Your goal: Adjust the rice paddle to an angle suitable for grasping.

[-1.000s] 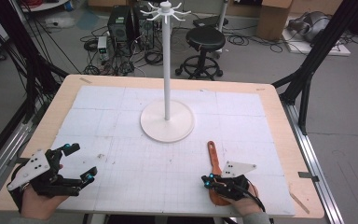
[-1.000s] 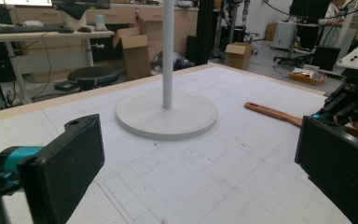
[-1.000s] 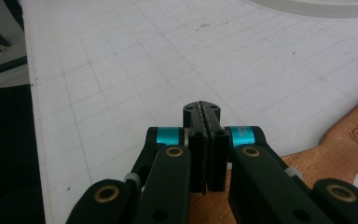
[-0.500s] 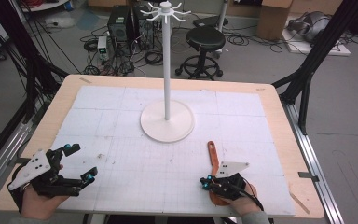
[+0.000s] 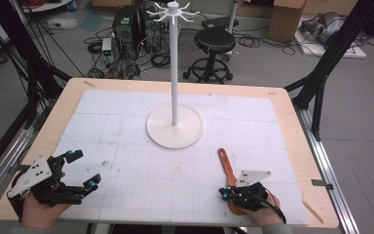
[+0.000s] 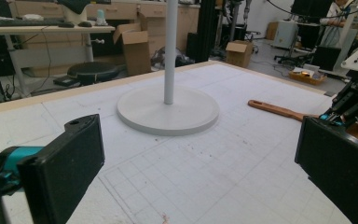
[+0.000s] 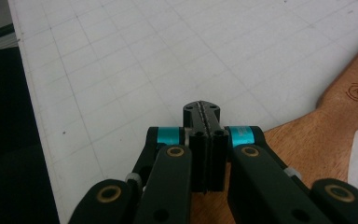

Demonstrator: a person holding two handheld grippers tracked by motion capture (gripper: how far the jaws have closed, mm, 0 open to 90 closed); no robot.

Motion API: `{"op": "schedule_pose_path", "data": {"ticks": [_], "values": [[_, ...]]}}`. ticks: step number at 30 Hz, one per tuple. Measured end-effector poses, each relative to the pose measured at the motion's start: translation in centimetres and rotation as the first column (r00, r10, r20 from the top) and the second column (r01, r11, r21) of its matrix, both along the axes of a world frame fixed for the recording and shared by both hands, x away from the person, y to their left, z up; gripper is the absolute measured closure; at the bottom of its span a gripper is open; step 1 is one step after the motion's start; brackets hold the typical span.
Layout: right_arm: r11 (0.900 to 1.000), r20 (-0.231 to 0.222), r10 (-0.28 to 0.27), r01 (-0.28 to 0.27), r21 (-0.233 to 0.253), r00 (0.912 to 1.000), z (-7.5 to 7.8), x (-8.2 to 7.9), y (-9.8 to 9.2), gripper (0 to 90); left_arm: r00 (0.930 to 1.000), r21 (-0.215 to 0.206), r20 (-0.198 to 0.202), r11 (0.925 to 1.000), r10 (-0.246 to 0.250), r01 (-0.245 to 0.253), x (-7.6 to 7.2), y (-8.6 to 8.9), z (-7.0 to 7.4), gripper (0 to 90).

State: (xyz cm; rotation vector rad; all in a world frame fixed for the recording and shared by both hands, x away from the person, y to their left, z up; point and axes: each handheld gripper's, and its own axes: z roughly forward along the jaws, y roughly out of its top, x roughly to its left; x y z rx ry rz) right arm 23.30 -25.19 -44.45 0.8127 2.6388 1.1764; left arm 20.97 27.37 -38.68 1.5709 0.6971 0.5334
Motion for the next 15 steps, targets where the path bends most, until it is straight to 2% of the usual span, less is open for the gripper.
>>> {"op": "schedule_pose_path", "data": {"ticks": [10,11,12,13,15], "values": [[0.999,-0.025,-0.023,0.023,0.026,0.9994,-0.1,-0.2,-1.4,90.0,1.0,0.007,-0.009,1.0,0.002,-0.002,0.1,-0.1,0.0,1.8],[0.999,-0.014,-0.023,0.023,0.029,0.9996,0.0,-0.2,-1.5,90.0,1.0,0.005,-0.008,1.0,0.0,0.0,0.1,-0.1,0.0,1.8],[0.996,0.008,-0.031,0.03,0.086,0.9995,0.5,-0.1,-1.9,90.0,1.0,0.004,-0.008,1.0,-0.002,0.002,0.1,-0.2,0.0,1.8],[0.996,0.008,-0.031,0.03,0.086,0.9995,0.5,-0.1,-1.9,90.0,1.0,0.003,-0.009,1.0,-0.002,0.002,0.1,-0.2,0.0,1.8],[0.992,0.037,-0.06,0.056,0.114,0.9975,1.1,0.2,-2.2,90.0,0.9999,0.005,-0.01,1.0,-0.005,0.005,0.2,-0.4,-0.1,1.8]]}}
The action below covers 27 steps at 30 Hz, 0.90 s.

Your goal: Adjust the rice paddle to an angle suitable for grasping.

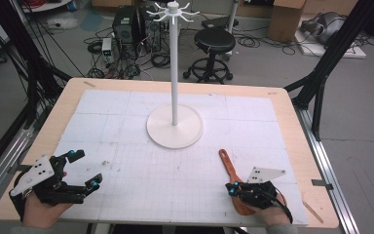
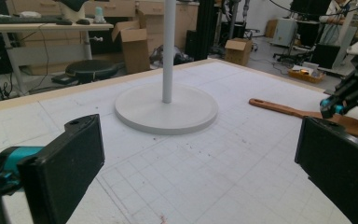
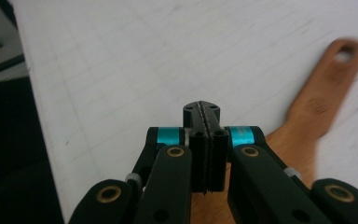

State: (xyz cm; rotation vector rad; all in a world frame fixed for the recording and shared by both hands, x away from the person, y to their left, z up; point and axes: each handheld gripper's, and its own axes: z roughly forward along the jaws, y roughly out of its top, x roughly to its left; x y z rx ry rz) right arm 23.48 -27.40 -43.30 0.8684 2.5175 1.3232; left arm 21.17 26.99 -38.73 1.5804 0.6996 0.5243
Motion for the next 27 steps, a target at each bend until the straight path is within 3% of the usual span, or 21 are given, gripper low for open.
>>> {"op": "schedule_pose_path", "data": {"ticks": [3,7,14,20,22,27], "values": [[0.999,0.034,-0.046,0.045,0.02,0.9984,0.6,0.6,-0.8,90.0,1.0,0.012,-0.006,0.9999,-0.003,0.003,0.2,-0.2,-0.2,1.8],[0.997,0.04,-0.07,0.07,0.016,0.9967,0.5,1.1,-1.6,90.0,0.9999,0.017,-0.01,0.9998,-0.007,0.008,0.5,-0.4,-0.3,1.8],[0.99,0.051,-0.131,0.129,0.054,0.99,0.6,2.3,-2.8,90.0,0.9997,0.028,-0.013,0.9994,-0.022,0.022,1.1,-0.8,-0.4,1.8],[0.99,0.081,-0.138,0.137,0.017,0.9871,0.4,3.0,-2.3,90.0,0.9994,0.028,-0.012,0.999,-0.033,0.034,1.4,-1.1,-0.4,1.8],[0.989,0.076,-0.147,0.146,0.019,0.9861,0.2,3.5,-2.3,90.0,0.9993,0.027,-0.014,0.999,-0.036,0.036,1.5,-1.1,-0.5,1.8],[0.988,0.059,-0.145,0.147,-0.038,0.9877,-0.5,4.5,-2.0,90.0,0.9994,0.018,-0.017,0.9994,-0.03,0.031,1.7,-0.9,-0.6,1.8]]}}
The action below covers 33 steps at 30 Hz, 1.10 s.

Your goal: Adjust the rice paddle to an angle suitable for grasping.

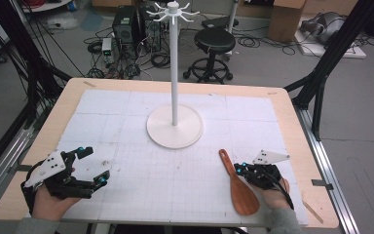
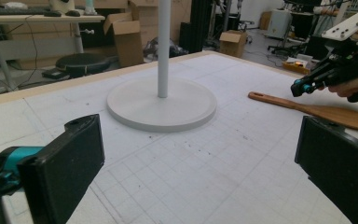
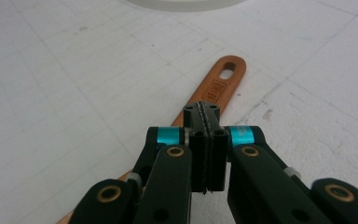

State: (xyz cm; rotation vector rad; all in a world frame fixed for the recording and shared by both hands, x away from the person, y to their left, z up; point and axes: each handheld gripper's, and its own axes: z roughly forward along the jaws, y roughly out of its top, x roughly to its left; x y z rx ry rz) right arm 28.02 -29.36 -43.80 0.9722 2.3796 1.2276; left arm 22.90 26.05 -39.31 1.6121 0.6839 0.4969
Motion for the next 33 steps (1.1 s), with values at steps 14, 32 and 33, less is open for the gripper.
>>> {"op": "schedule_pose_path", "data": {"ticks": [14,32,33], "values": [[1.0,-0.04,-0.023,0.022,-0.021,0.9989,-0.9,1.7,-0.2,90.0,1.0,0.005,0.006,1.0,0.001,-0.001,0.4,0.3,0.1,1.8],[0.999,-0.049,-0.012,0.01,-0.042,0.9987,-1.2,1.8,0.1,90.0,1.0,0.0,0.0,1.0,-0.002,0.002,1.7,0.0,0.2,1.8],[0.999,-0.05,-0.009,0.007,-0.041,0.9987,-1.2,1.8,0.1,90.0,1.0,0.0,0.0,1.0,-0.001,0.001,1.8,0.0,0.1,1.8]]}}
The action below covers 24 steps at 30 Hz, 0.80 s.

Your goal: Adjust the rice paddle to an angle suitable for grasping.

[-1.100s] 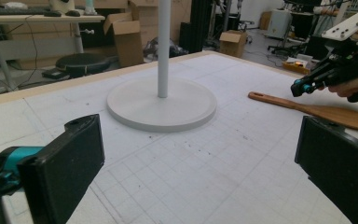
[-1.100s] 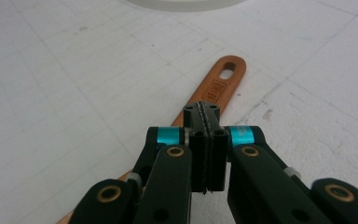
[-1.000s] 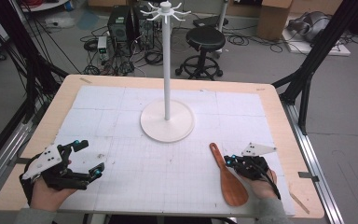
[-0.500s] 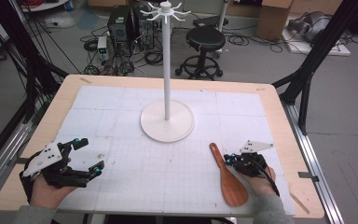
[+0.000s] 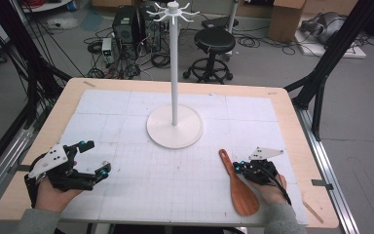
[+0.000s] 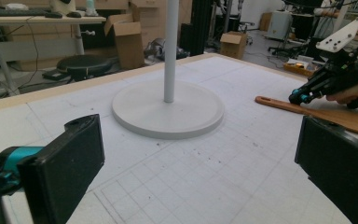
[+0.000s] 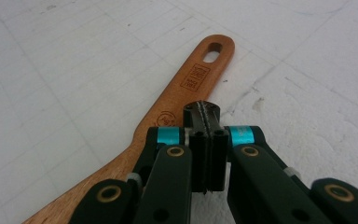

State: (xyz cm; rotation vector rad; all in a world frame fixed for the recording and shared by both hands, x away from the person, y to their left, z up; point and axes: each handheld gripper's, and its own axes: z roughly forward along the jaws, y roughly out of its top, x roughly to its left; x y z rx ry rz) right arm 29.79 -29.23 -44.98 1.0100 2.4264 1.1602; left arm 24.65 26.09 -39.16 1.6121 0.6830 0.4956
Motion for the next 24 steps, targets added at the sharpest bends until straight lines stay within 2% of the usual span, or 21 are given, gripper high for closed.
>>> {"op": "schedule_pose_path", "data": {"ticks": [17,24], "values": [[0.997,-0.003,0.078,-0.078,-0.015,0.997,0.2,0.1,1.6,90.0,1.0,0.006,-0.006,1.0,0.002,-0.002,0.2,-0.1,0.0,1.8],[0.99,-0.015,0.136,-0.136,-0.031,0.9906,0.4,0.0,2.8,90.0,1.0,0.006,-0.006,1.0,0.006,-0.006,0.5,-0.2,0.1,1.8]]}}
